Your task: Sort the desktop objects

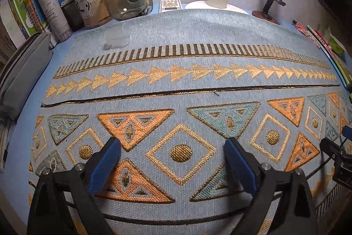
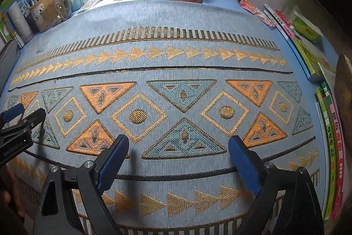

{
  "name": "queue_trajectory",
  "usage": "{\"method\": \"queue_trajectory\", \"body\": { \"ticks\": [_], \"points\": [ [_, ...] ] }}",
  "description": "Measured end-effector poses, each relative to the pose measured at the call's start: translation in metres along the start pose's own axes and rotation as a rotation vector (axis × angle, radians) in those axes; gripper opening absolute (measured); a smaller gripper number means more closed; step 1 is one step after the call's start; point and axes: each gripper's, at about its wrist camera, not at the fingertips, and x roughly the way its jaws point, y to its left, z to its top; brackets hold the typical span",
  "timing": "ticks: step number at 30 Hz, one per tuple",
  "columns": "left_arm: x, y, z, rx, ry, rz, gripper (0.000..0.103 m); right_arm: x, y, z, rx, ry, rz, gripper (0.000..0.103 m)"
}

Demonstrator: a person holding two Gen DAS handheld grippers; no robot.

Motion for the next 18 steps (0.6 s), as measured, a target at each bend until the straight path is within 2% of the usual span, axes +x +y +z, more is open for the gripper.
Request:
{"method": "queue_trajectory", "body": {
  "ticks": [2, 4, 8, 10, 13, 18],
  "points": [
    [0.002, 0.006, -0.001, -0.042, -0.011, -0.034, 0.103, 0.006, -0.001, -0.005, -0.015, -0.006, -0.001, 0.091],
    [0.001, 0.008, -0.003, -0.051, -0.030, -0.031, 0.103, 0.006, -0.003, -0.010, -0.014, -0.041, 0.003, 0.092],
    [0.001, 0.010, -0.004, -0.054, -0.038, -0.034, 0.103, 0.012, -0.011, -0.012, 0.024, -0.057, 0.022, 0.103],
    [0.001, 0.010, -0.006, -0.054, -0.067, -0.030, 0.103, 0.014, -0.020, -0.014, 0.076, -0.081, 0.066, 0.103],
    [0.000, 0.011, -0.005, -0.055, -0.069, -0.033, 0.103, 0.015, -0.017, -0.019, 0.035, -0.153, 0.068, 0.103],
    [-0.001, 0.011, -0.005, -0.054, -0.069, -0.032, 0.103, 0.014, -0.016, -0.019, 0.035, -0.155, 0.067, 0.103]
  ]
}}
